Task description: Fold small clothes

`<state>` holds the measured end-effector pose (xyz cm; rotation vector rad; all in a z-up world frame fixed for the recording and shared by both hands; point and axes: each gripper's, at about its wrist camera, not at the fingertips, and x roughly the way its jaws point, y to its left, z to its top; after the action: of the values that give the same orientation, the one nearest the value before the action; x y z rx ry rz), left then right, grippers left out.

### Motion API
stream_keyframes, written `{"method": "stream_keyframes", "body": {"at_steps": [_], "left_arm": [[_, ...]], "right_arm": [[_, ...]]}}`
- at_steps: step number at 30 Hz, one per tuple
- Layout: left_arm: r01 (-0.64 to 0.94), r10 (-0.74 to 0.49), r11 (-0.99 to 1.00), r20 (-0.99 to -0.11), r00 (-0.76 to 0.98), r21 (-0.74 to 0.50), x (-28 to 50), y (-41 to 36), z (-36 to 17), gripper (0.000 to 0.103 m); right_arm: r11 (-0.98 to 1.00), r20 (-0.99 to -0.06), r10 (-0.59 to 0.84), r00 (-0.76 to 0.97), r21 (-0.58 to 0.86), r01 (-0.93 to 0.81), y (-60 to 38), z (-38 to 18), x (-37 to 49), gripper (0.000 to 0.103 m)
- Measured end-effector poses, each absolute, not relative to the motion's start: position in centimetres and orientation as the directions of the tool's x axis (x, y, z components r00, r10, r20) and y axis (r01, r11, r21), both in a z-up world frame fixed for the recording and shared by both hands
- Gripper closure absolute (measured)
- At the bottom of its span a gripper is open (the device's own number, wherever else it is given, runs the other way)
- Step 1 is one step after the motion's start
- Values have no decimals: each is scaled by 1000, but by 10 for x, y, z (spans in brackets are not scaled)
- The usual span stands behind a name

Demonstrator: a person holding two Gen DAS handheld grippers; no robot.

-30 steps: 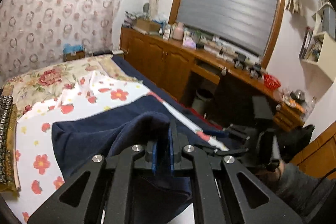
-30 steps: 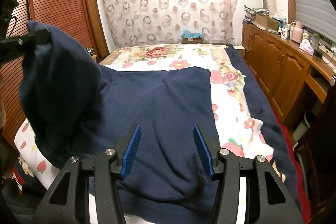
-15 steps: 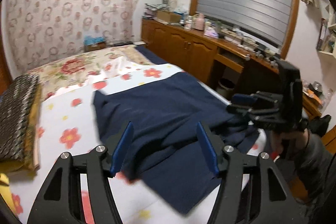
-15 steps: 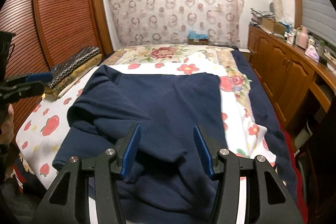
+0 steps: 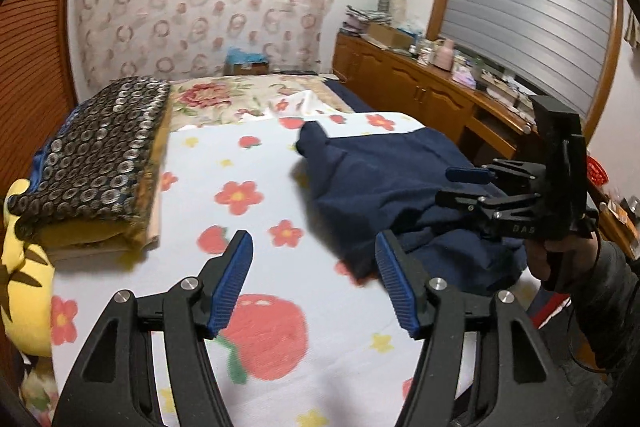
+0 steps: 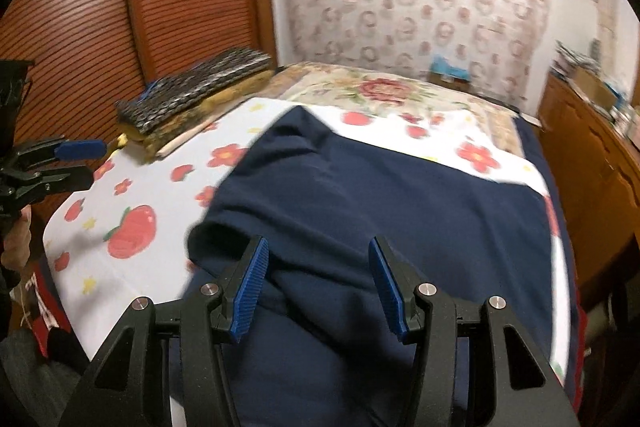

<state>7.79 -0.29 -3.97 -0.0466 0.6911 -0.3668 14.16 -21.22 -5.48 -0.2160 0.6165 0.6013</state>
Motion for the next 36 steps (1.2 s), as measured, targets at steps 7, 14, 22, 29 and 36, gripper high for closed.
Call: {"method": "stream_keyframes", "body": {"at_steps": [7, 14, 22, 29, 36], "left_arm": [[280, -313, 948, -600, 737, -150, 77, 16, -34, 38], [267, -308, 950, -593, 743, -159, 75, 26, -39, 38], [273, -313, 948, -605, 732, -161, 75, 26, -47, 38], [277, -321, 946, -607, 726, -169, 75, 22, -51, 38], [293, -333, 941, -617, 713, -170, 77, 14, -56, 38]], "right_arm": [[731, -645, 505, 573, -33, -682, -172, -60, 156, 49], [648, -739, 479, 474, -67, -759, -140, -81, 165, 49], [643, -793, 423, 439, -79, -762, -137, -93, 191, 49], [671, -751, 459, 474, -56, -739, -155, -83, 192, 92], [711, -628, 596, 500, 122, -693, -209, -38, 197, 92]]}}
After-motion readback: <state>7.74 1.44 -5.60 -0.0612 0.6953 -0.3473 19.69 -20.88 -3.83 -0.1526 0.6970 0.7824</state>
